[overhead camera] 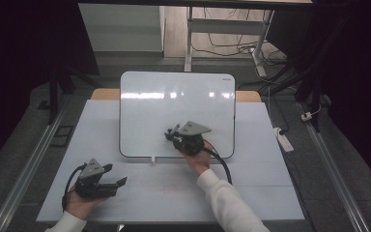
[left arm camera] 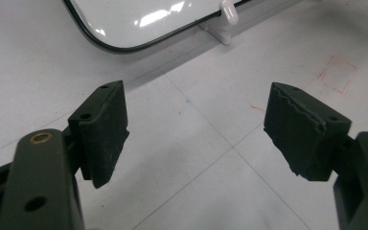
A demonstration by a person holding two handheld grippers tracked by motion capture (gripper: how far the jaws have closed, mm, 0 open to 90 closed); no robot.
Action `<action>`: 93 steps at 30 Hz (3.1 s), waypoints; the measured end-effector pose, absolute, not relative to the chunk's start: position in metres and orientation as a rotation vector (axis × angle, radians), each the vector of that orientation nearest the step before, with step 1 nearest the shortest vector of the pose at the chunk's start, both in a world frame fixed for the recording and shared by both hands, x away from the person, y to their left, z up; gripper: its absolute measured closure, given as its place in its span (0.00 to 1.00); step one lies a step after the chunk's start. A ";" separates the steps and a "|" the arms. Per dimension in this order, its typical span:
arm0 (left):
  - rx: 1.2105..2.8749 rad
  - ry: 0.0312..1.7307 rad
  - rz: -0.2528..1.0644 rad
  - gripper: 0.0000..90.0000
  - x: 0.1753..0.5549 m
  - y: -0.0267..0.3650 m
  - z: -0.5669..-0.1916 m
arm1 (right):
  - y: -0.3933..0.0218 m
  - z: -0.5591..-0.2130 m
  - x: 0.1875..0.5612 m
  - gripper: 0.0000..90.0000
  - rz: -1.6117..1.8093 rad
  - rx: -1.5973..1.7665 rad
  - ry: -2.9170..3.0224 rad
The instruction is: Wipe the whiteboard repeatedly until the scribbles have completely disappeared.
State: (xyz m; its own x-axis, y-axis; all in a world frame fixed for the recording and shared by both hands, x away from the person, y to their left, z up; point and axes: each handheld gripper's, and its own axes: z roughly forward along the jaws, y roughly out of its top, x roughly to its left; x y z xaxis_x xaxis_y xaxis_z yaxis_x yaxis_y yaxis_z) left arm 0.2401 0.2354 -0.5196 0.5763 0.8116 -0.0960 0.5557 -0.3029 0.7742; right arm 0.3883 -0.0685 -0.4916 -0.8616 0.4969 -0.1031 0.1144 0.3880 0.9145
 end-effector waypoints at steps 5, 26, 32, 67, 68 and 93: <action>1.990 1.093 0.407 0.26 0.238 0.236 -0.519 | -0.082 -0.485 0.393 0.87 1.472 0.607 2.193; 1.986 1.100 0.399 0.26 0.240 0.237 -0.520 | -0.090 -0.490 0.386 0.87 1.466 0.637 2.135; 1.995 1.097 0.397 0.26 0.241 0.236 -0.520 | -0.074 -0.500 0.372 0.87 1.417 0.534 2.221; 1.985 1.096 0.397 0.26 0.241 0.237 -0.519 | -0.099 -0.478 0.399 0.87 1.478 0.673 2.087; 1.986 1.097 0.396 0.26 0.241 0.237 -0.520 | -0.094 -0.481 0.395 0.87 1.465 0.629 2.131; 1.986 1.099 0.397 0.26 0.240 0.237 -0.520 | -0.126 -0.479 0.394 0.87 1.448 0.698 2.063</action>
